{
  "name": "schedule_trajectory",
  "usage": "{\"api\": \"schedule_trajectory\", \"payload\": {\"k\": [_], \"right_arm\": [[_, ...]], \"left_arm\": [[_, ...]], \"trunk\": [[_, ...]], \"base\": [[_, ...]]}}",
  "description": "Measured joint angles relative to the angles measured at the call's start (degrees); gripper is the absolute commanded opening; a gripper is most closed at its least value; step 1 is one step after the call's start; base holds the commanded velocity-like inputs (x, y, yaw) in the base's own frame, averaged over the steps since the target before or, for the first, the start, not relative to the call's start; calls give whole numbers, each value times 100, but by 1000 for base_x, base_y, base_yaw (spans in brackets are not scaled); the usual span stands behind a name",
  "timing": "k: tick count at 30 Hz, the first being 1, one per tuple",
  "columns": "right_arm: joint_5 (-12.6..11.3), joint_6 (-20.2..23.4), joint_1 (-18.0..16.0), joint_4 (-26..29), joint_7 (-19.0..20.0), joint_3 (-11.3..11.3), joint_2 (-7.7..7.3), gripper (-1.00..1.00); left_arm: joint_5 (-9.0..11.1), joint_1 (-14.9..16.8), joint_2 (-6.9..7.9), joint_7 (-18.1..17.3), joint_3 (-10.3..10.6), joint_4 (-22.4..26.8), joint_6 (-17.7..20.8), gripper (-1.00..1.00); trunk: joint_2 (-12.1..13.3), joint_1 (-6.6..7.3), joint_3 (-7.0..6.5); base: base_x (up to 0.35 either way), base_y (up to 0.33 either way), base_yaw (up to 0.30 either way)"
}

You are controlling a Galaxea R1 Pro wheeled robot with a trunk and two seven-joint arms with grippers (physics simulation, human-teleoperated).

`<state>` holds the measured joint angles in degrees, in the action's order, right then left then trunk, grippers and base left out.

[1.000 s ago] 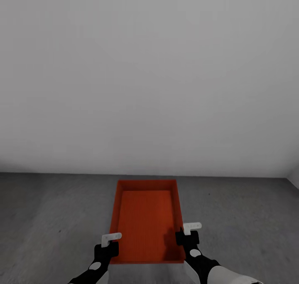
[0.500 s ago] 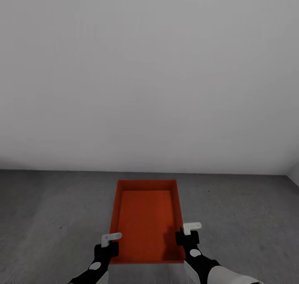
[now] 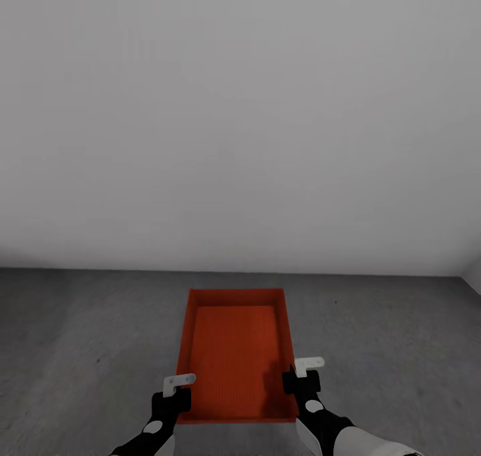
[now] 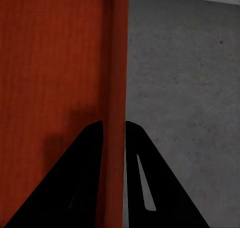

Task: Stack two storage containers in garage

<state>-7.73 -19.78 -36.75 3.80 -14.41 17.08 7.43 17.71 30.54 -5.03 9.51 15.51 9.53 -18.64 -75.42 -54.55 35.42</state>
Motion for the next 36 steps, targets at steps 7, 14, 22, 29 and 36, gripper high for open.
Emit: {"api": "schedule_trajectory", "payload": {"k": [7,14,22,29,36], "right_arm": [[-1,0,-1,0,0,2,0,-100],[-1,0,2,0,0,-2,0,-100],[-2,0,3,0,0,-3,0,-100],[-1,0,2,0,0,-2,0,-100],[0,0,1,0,-1,-2,0,-100]], "left_arm": [[0,0,0,0,-1,0,-1,-100],[0,0,0,0,2,0,3,-100],[0,0,0,1,4,0,6,-100],[0,0,0,0,2,0,3,-100],[0,0,0,0,2,0,3,-100]], "trunk": [[0,0,64],[0,0,129],[0,0,202],[0,0,266],[0,0,331]], "base": [[0,0,0],[0,0,0],[0,0,0],[0,0,0],[0,0,0]]}}
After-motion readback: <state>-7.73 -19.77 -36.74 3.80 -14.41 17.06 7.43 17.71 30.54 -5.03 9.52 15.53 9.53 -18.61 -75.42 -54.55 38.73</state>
